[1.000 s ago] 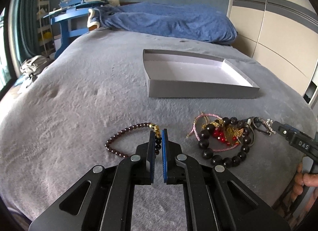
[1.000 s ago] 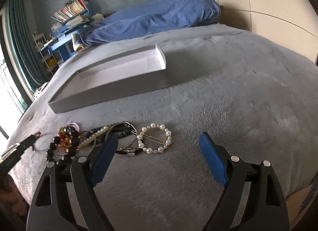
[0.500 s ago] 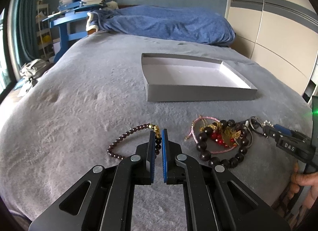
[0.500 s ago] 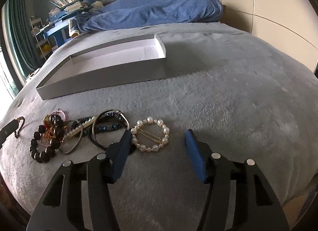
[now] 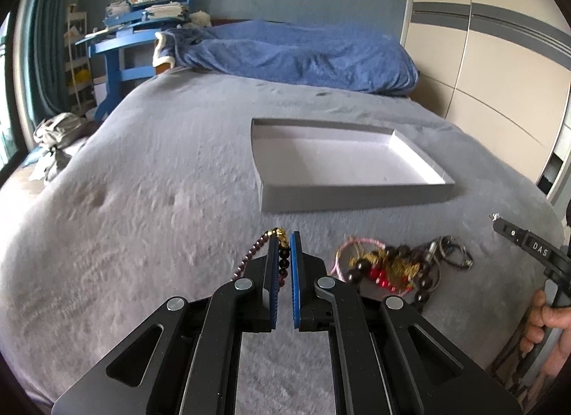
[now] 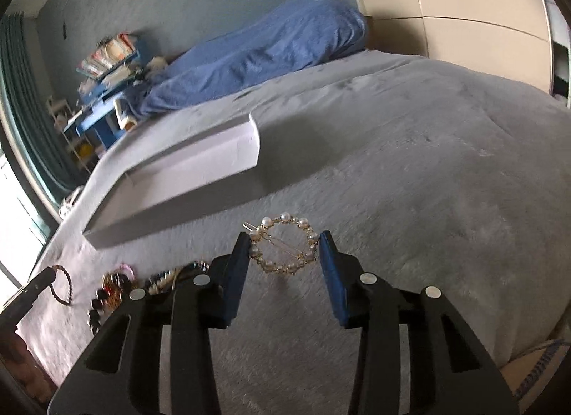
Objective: Organize jewelry
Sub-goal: 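Carry both pieces into the white box tray and open both tools, then move both open tools back over the jewelry pile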
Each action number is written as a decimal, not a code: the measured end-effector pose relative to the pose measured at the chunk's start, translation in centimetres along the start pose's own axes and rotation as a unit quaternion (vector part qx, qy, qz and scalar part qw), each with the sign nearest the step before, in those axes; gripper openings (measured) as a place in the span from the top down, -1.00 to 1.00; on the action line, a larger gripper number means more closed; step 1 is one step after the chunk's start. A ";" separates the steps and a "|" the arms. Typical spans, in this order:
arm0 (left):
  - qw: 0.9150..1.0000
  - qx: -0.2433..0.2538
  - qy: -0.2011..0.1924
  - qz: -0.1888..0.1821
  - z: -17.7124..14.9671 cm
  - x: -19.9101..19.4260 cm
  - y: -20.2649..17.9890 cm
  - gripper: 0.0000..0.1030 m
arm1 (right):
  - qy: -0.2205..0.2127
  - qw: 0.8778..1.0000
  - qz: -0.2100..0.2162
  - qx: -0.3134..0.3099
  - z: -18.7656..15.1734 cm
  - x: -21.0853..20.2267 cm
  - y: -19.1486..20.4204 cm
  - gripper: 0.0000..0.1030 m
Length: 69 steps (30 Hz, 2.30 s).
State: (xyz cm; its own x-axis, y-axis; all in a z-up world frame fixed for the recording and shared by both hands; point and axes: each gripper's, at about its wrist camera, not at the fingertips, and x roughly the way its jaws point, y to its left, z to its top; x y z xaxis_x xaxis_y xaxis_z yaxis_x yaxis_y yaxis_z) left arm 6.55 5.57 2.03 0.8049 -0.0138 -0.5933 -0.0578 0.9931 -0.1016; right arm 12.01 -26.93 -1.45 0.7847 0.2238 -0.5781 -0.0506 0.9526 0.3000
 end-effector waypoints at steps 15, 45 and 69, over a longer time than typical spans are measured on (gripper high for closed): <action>0.996 0.046 -0.044 -0.055 6.8 2.5 -3.1 0.87 | -0.026 0.996 0.024 -0.082 5.1 2.9 3.1 0.23; 0.989 0.058 0.087 -0.106 6.8 15.2 -4.1 0.86 | 0.080 0.980 0.053 -0.177 6.2 14.0 9.4 0.22; 0.995 -0.010 0.013 -0.098 7.7 7.9 0.0 -0.42 | 0.016 0.990 0.054 -0.131 6.2 8.9 6.7 -0.12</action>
State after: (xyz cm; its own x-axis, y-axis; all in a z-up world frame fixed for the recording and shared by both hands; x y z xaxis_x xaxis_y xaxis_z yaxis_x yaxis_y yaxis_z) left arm 17.46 6.40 3.48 0.7866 -0.2094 -0.5809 0.0863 0.9688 -0.2324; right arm 22.52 -19.80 0.13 0.7466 0.3293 -0.5781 -0.2952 0.9427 0.1558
